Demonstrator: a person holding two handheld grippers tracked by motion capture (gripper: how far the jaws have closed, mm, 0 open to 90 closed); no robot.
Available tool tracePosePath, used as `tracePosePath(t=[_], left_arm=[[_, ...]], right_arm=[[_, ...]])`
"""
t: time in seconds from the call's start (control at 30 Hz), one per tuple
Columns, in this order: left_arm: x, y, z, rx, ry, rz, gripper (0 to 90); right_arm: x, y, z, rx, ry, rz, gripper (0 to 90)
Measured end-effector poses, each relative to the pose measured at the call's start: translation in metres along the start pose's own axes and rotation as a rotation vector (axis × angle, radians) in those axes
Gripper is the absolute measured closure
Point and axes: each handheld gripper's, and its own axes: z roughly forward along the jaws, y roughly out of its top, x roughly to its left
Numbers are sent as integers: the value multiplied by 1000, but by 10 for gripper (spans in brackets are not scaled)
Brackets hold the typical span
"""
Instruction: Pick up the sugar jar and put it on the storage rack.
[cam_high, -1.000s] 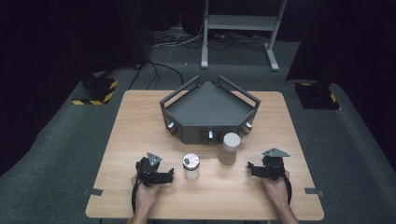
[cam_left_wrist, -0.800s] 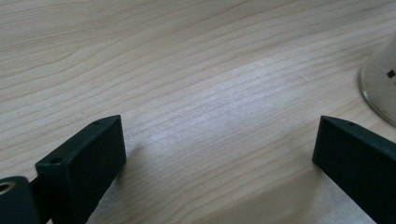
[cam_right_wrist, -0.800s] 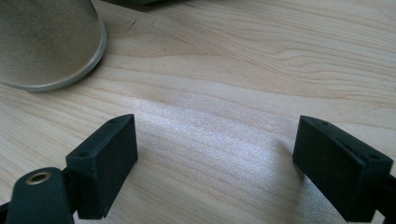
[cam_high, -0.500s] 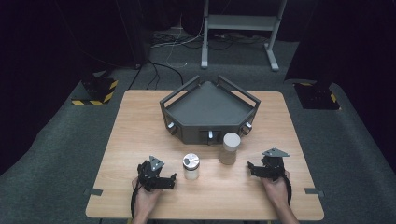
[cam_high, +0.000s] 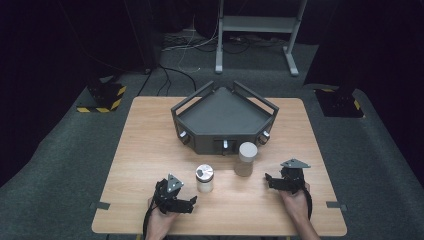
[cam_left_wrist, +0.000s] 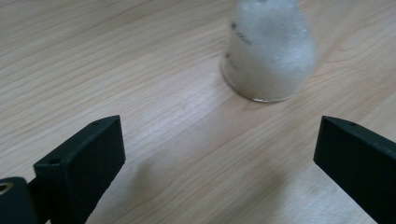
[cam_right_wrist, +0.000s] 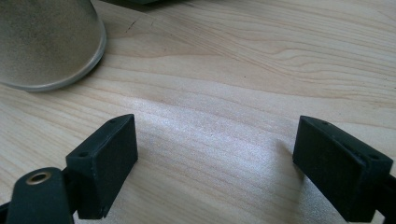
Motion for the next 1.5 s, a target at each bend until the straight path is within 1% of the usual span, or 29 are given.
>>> tracePosePath(t=[0.03,0.13,0.2,0.3,0.4,0.53,0.6,0.73,0.8,1.1,1.5], left_arm=[[0,0,0,0,0,0,23],[-2,5,6,12,-29,13,25],[-3,7,8,15,-36,19,28],[-6,10,12,13,-47,27,30],[-8,13,18,-1,-60,31,34],[-10,14,22,-12,-63,42,47],[-11,16,26,-18,-66,34,52],[-12,17,29,-24,-63,37,61],[-13,18,31,-33,-60,29,69],[-16,19,37,-64,-51,13,120],[-17,20,40,-77,-46,18,186]], right_arm=[[0,0,0,0,0,0,134],[0,0,0,0,0,0,134],[0,0,0,0,0,0,134],[0,0,0,0,0,0,134],[0,0,0,0,0,0,134],[0,0,0,0,0,0,134],[0,0,0,0,0,0,134],[0,0,0,0,0,0,134],[0,0,0,0,0,0,134],[0,0,0,0,0,0,134],[0,0,0,0,0,0,134]])
